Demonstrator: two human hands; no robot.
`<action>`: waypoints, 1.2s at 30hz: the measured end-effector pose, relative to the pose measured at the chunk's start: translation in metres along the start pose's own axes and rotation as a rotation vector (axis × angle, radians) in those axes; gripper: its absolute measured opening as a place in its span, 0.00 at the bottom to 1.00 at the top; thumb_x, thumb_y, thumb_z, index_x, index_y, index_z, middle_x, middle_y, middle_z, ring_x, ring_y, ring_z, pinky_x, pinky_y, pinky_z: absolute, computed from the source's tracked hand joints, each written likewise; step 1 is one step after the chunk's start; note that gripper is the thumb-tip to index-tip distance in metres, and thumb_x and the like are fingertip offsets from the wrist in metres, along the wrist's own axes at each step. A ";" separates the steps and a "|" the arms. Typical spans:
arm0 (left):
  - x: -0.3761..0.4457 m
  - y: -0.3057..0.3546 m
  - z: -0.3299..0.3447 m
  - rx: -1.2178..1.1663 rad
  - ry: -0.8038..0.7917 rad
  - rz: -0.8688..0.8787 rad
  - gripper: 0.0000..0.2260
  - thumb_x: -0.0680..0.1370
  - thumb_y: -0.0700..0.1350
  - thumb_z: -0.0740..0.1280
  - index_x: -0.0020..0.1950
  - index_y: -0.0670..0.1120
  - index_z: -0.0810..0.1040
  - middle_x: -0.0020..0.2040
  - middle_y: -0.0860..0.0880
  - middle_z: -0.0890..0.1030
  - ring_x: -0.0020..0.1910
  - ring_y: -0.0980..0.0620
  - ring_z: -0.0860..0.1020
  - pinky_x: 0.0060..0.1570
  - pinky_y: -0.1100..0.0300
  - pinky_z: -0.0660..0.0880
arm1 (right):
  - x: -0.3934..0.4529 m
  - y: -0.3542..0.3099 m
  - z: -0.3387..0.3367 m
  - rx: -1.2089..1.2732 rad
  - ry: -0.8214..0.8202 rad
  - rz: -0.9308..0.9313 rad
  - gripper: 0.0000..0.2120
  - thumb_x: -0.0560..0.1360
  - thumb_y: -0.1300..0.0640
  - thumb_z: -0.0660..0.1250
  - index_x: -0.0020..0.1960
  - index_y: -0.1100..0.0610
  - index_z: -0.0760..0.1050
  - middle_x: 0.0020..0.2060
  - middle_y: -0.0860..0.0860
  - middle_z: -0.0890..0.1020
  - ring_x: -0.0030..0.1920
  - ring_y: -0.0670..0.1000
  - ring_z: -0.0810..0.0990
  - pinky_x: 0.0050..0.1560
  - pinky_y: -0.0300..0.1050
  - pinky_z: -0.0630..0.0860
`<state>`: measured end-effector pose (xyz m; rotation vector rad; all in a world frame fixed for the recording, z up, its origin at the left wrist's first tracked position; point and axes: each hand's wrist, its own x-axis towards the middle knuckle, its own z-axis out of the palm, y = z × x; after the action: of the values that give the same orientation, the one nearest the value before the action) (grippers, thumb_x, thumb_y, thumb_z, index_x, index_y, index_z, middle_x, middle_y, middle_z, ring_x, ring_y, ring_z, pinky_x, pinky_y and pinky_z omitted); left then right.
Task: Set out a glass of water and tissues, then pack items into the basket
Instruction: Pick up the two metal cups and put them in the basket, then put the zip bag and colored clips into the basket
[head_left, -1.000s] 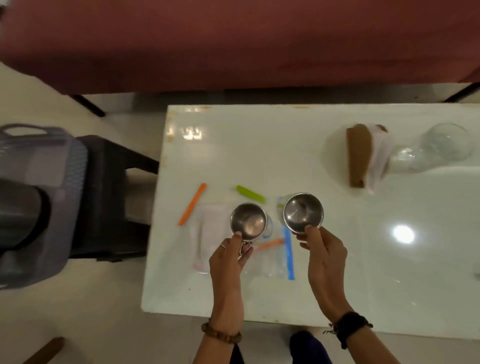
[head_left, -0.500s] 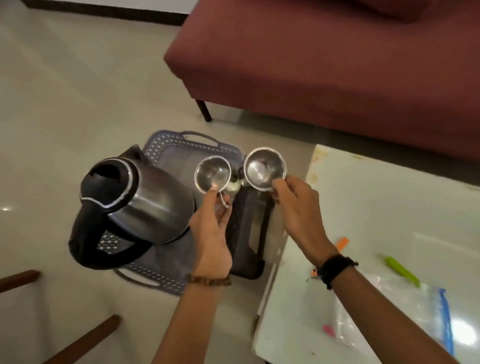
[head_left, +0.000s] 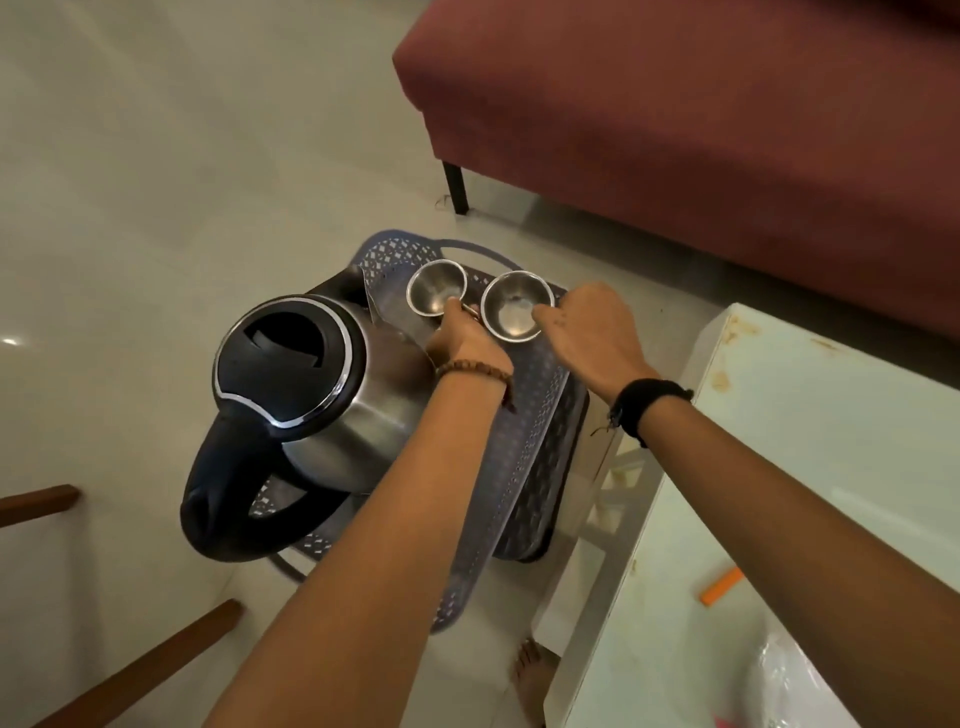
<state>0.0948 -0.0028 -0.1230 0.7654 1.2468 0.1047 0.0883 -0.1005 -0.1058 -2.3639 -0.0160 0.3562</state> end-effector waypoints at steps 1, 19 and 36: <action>0.004 0.002 0.002 0.000 0.022 -0.004 0.21 0.78 0.43 0.61 0.68 0.35 0.68 0.67 0.39 0.74 0.65 0.43 0.74 0.63 0.53 0.72 | 0.002 -0.002 0.002 -0.056 -0.004 -0.015 0.22 0.76 0.58 0.61 0.26 0.55 0.56 0.29 0.49 0.61 0.26 0.48 0.58 0.27 0.38 0.57; 0.006 -0.016 -0.014 0.393 0.042 0.223 0.15 0.81 0.41 0.55 0.66 0.36 0.68 0.66 0.40 0.73 0.65 0.44 0.71 0.60 0.59 0.69 | 0.007 -0.004 0.020 -0.252 0.027 -0.014 0.10 0.78 0.63 0.57 0.51 0.66 0.75 0.53 0.63 0.79 0.52 0.61 0.77 0.41 0.46 0.66; -0.216 -0.294 -0.093 1.109 -0.810 0.774 0.14 0.80 0.43 0.59 0.64 0.57 0.67 0.62 0.63 0.70 0.63 0.61 0.71 0.63 0.74 0.64 | -0.237 0.222 -0.123 0.095 0.229 0.259 0.10 0.77 0.63 0.60 0.52 0.54 0.78 0.50 0.49 0.81 0.43 0.46 0.78 0.42 0.34 0.68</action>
<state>-0.1580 -0.2812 -0.1261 1.9786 0.0774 -0.2820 -0.1276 -0.3724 -0.1118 -2.3021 0.4092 0.2018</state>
